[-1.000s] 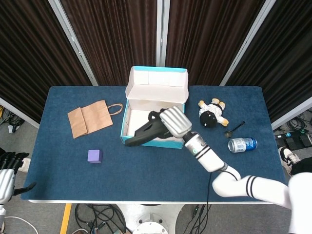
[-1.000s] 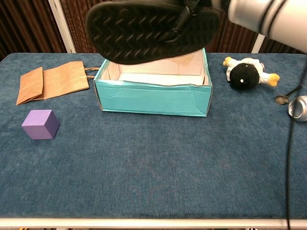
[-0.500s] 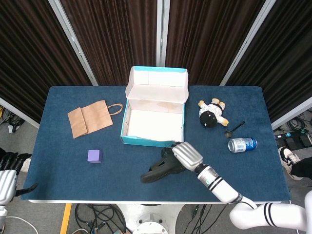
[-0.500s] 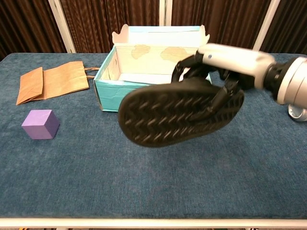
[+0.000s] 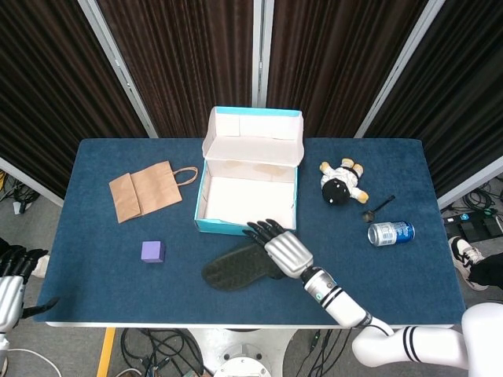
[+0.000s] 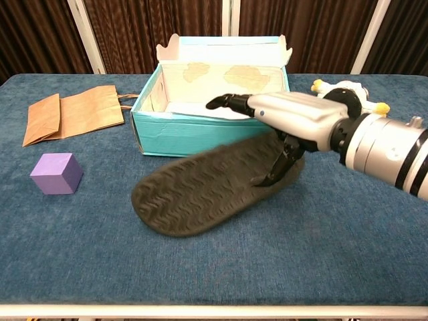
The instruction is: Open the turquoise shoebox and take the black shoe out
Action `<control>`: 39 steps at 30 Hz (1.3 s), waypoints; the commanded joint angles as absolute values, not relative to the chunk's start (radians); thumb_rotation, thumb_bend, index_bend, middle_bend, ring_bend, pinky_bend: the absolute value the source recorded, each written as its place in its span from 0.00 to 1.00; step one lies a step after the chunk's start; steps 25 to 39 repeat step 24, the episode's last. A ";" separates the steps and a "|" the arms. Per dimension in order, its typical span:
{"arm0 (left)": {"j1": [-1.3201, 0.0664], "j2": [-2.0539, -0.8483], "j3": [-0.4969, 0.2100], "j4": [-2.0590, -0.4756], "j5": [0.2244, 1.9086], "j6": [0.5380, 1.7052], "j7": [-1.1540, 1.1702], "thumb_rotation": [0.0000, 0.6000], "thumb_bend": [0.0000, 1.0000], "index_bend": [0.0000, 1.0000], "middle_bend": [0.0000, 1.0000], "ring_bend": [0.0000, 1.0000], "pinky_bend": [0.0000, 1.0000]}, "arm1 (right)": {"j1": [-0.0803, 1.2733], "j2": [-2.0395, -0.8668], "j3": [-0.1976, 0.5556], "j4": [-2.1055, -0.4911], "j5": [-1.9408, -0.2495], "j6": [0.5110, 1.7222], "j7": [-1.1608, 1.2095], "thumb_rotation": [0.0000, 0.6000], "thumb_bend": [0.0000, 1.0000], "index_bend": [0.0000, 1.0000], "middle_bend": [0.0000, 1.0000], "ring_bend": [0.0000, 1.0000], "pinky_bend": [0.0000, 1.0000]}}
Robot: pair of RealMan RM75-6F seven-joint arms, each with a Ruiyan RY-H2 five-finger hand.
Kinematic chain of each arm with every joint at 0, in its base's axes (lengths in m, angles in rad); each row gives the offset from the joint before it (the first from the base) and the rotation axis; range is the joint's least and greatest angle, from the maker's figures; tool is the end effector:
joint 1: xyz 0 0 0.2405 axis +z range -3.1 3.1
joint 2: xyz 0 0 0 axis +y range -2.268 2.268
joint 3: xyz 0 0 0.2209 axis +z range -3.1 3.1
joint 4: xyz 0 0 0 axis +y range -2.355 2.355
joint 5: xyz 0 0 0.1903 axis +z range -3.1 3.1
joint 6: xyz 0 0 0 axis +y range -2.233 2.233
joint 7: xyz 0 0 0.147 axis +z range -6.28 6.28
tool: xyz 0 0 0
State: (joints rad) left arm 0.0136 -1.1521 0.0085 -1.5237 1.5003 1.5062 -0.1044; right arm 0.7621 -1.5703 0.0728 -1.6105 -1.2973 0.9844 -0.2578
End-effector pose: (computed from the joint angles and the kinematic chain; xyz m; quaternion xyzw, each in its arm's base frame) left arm -0.3032 0.1405 0.1553 -0.5682 -0.4405 -0.3635 0.5924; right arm -0.0811 -0.2674 -0.0228 0.7887 -0.3590 0.4066 0.2894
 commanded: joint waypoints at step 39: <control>-0.031 -1.218 -0.020 -1.504 1.532 1.514 -0.029 1.00 0.00 0.17 0.14 0.07 0.06 | 0.189 -1.148 -0.084 -1.611 -1.488 1.621 0.102 1.00 0.11 0.07 0.07 0.00 0.04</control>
